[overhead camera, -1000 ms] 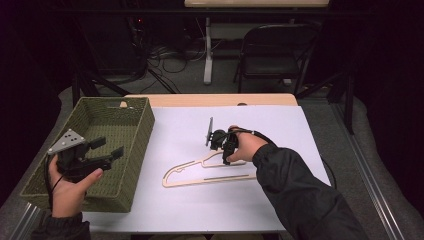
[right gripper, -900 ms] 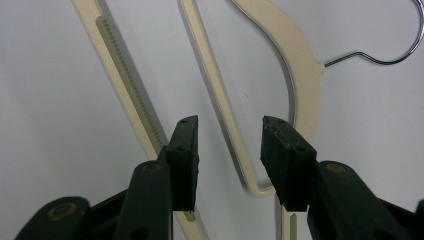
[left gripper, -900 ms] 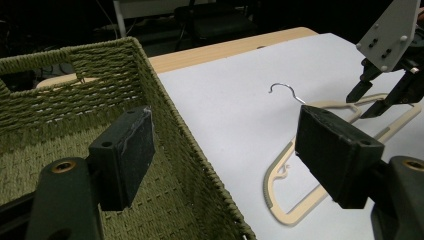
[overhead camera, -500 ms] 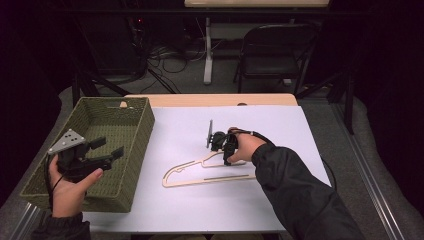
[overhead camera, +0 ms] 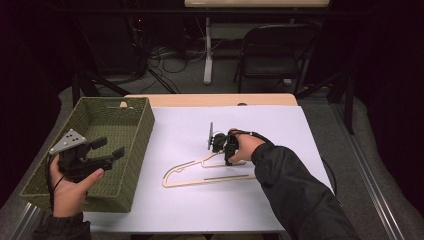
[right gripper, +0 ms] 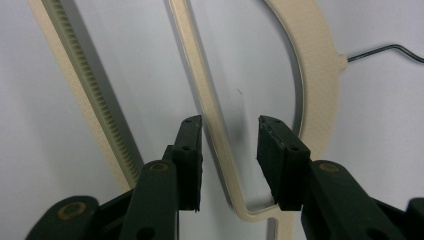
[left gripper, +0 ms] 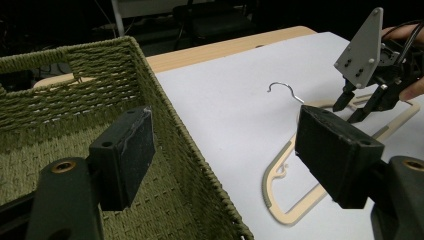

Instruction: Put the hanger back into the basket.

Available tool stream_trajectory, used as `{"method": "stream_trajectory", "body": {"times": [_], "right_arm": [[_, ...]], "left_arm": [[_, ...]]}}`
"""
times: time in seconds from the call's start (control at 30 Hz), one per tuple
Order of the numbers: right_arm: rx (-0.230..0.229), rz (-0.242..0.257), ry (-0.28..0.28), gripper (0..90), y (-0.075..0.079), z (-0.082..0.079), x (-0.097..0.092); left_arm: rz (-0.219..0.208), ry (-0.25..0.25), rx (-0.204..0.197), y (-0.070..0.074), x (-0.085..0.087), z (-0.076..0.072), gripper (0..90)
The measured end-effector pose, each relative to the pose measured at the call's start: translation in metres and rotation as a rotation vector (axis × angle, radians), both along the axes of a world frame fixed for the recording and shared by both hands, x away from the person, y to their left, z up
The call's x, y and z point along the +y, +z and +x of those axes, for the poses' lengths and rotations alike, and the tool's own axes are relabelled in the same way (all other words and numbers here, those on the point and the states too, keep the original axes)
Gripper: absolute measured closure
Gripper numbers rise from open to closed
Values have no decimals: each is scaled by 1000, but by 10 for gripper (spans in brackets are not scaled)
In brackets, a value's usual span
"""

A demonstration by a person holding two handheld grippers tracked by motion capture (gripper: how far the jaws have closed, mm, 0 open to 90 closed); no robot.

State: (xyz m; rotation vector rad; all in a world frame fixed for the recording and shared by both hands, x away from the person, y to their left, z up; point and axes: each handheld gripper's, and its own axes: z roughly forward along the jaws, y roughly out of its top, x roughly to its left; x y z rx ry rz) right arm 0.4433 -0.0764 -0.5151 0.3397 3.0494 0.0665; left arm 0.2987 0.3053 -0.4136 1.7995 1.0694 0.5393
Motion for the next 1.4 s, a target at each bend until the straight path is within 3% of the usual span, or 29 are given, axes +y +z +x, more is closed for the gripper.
{"method": "stream_trajectory", "body": {"times": [0.43,0.57,0.83,1.07,1.4], "right_arm": [[19,-16,36,694,-7,0,2],[39,-22,36,761,-10,1,2],[61,-32,46,807,-10,-1,2],[87,-41,75,827,-12,-4,3],[86,-40,155,856,-8,-14,3]], "left_arm": [[2,-3,4,-1,-2,1,238],[3,-2,4,-1,-2,1,238],[2,1,5,-1,-1,1,239],[4,-4,7,-3,-3,1,239],[6,-7,1,-1,-4,0,240]]}}
